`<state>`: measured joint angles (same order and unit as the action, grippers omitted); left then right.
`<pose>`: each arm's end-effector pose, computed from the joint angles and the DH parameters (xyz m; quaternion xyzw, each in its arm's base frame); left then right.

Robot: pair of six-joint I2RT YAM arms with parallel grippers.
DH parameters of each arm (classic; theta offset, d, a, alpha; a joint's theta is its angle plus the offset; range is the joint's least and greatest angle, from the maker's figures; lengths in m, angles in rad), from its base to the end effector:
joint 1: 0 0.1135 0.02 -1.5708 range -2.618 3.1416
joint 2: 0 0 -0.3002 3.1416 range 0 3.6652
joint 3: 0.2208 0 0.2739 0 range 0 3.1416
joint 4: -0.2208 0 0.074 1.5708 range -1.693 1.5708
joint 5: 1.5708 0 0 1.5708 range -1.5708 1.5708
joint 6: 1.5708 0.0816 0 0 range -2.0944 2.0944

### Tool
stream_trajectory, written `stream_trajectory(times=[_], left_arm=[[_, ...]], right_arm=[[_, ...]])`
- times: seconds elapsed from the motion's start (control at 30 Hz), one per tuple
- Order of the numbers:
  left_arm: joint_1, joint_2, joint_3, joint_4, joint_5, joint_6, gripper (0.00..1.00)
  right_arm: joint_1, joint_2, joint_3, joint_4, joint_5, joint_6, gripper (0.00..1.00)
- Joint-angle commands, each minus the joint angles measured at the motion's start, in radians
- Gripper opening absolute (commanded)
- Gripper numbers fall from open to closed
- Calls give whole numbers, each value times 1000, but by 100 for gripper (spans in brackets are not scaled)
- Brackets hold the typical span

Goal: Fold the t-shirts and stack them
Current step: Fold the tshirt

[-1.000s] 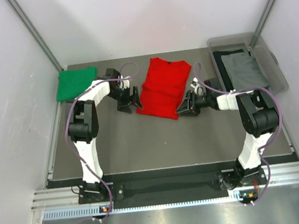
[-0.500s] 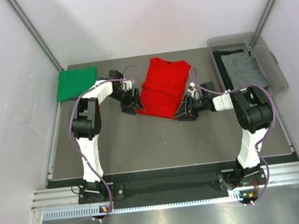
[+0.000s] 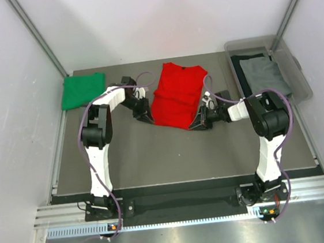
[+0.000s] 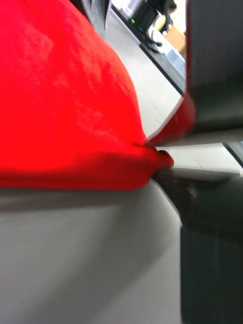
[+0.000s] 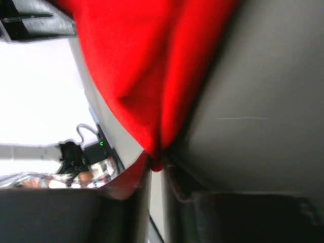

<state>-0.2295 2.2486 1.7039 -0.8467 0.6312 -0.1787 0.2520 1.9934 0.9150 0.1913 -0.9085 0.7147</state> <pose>0.4690 -0.1590 0.1225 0.0518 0.9458 -0.3200 0.0207 0.3721 0.1622 0.0839 0.0509 0.8578 0.5060 0.0746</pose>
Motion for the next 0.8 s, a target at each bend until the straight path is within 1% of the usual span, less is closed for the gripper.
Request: stream_trajectory(times=[0.0, 0.03, 0.07, 0.1, 0.17, 0.27, 0.3, 0.37, 0.4, 0.43, 0.47, 0.6, 0.67, 0.77], left_arm=[[-5, 32, 49, 3, -50, 28, 15], [-7, 29, 56, 1, -60, 33, 3], [-11, 23, 59, 0, -68, 47, 0], [-14, 2, 57, 0, -73, 56, 0], [-25, -32, 48, 4, -62, 91, 0], [-59, -135, 23, 14, -94, 120, 0], [-71, -194, 14, 17, -108, 127, 0], [-106, -285, 0, 28, -160, 145, 0], [-119, -314, -12, 29, -180, 150, 0], [-128, -340, -18, 31, -197, 154, 0], [-143, -387, -26, 37, -220, 162, 0], [-156, -466, -59, 28, -260, 170, 0], [-156, -503, -69, 28, -260, 196, 0], [-157, -518, -67, 26, -258, 200, 0]], right_arm=[[12, 27, -34, 75, 83, 25, 8], [10, 7, -50, 86, 86, 28, 5], [9, -5, -59, 94, 85, 28, 2], [6, -40, -65, 97, 83, 26, 0], [0, -88, -93, 108, 71, 25, 0], [-3, -215, -140, 102, 69, 29, 0], [-3, -291, -155, 99, 72, 28, 0], [-6, -372, -192, 64, 91, 26, 0], [-8, -446, -202, 50, 95, 20, 0], [-10, -485, -218, 33, 99, 14, 0], [-14, -519, -222, -13, 99, 5, 0], [-34, -658, -251, -111, 74, 2, 0], [-45, -695, -261, -148, 69, -4, 0], [-54, -761, -295, -156, 88, -4, 0]])
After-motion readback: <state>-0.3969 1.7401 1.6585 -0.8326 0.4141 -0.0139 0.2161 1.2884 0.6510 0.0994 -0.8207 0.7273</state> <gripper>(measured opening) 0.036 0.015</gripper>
